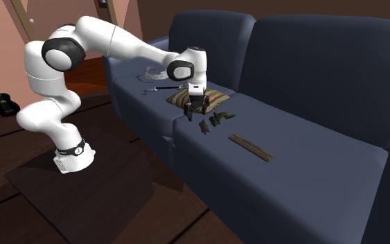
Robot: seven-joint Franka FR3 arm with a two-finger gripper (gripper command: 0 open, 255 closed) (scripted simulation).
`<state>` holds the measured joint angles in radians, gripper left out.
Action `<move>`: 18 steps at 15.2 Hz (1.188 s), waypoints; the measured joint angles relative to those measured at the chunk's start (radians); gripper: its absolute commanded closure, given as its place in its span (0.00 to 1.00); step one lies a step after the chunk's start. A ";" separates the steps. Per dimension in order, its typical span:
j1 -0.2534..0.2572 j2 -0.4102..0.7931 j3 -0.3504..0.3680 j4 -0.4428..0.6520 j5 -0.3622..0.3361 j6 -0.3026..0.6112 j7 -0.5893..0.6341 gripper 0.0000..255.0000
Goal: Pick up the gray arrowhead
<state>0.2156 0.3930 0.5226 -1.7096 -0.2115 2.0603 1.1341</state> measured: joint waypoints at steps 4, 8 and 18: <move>0.071 0.141 -0.024 0.154 -0.055 -0.019 0.060 0.00; 0.083 0.177 -0.034 0.154 -0.072 0.014 0.075 0.00; 0.085 0.195 -0.041 0.136 -0.083 0.051 0.081 1.00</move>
<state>0.3011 0.5882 0.4814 -1.5741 -0.2949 2.1113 1.2151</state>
